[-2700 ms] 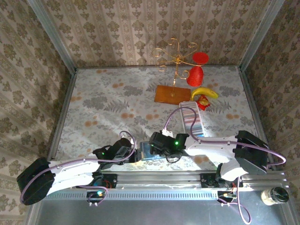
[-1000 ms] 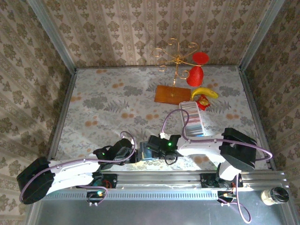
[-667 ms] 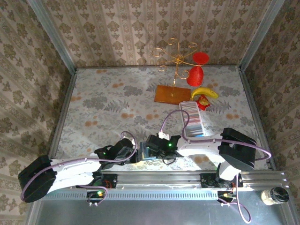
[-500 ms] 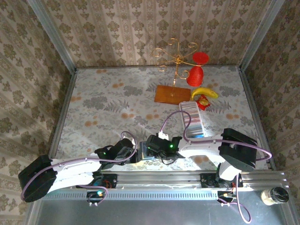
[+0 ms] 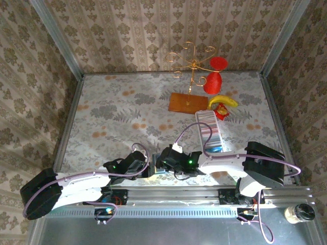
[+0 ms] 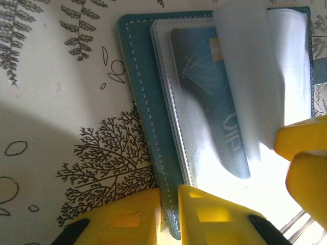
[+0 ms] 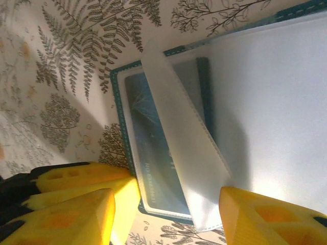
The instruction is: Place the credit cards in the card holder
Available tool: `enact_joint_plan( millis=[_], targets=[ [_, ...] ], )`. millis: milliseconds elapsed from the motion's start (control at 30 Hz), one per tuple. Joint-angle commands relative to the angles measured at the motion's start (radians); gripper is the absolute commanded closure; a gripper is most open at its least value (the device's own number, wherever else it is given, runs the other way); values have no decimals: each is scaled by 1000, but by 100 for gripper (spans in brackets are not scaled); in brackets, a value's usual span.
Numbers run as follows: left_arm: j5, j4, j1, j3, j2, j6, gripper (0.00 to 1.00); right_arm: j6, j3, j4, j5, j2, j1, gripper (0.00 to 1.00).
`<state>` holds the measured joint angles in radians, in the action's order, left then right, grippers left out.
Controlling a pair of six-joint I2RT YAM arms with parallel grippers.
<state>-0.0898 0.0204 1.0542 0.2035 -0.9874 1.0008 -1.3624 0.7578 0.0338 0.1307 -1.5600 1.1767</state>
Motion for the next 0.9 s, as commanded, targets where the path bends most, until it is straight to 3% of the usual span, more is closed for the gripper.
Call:
enact_joint_plan(
  millis=[0, 333, 700, 867],
  targets=[
    [-3, 57, 18, -19, -17, 19, 83, -33, -12, -74, 24, 5, 8, 44],
    [19, 40, 23, -29, 32, 23, 86, -38, -2, -128, 30, -23, 17, 44],
    [130, -233, 23, -52, 323, 51, 82, -43, 6, -183, 27, -71, 17, 44],
    [233, -464, 22, -21, 466, 54, 81, -43, 24, -211, 20, -95, 17, 44]
  ],
)
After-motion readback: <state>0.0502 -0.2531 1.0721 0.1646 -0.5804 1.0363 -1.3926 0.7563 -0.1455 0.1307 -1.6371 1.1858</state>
